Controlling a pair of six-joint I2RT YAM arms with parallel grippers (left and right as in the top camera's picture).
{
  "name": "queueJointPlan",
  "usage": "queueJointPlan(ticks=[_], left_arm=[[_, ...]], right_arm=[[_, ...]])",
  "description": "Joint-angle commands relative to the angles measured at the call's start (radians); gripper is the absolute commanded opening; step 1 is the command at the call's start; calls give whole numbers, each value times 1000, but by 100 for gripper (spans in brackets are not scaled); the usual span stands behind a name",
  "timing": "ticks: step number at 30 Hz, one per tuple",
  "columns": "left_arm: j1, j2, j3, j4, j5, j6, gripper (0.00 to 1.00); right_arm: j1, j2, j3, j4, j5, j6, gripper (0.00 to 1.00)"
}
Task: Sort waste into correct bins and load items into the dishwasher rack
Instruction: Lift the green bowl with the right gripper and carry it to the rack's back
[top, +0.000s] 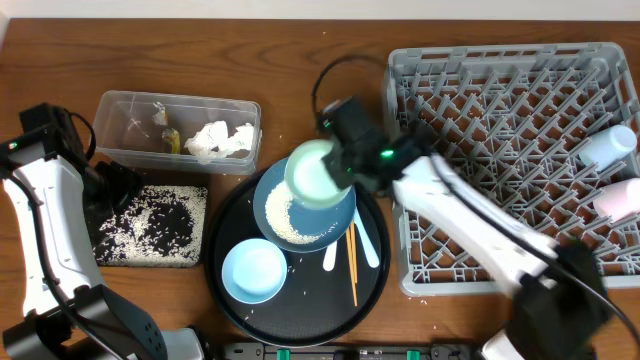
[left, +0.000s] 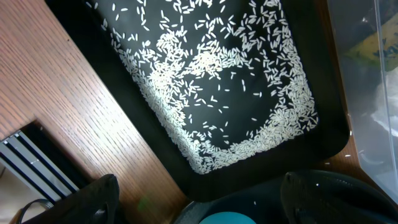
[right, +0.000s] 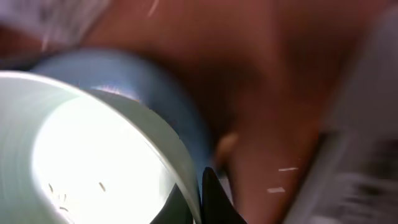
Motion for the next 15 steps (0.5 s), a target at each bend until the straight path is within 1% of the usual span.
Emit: queueJointPlan(ticks=[1,5,8,12,15], left_arm=[[0,-16,4,-6,-5,6,84],[0,-16,4,-6,-5,6,84],[0,-16,4,-6,-5,6,84],[0,-16,4,-5,-5,6,85],[0,-16,4,-6,-5,6,85]], right_arm=[[-63,-74,22,-2,212,-78,1],[-159,-98,22,26,381,-113,1],[-254,-97,22,96,480,-172,1],[-375,-97,22,234,554,-267,1],[-462,-97,22,331,564,-328,1]])
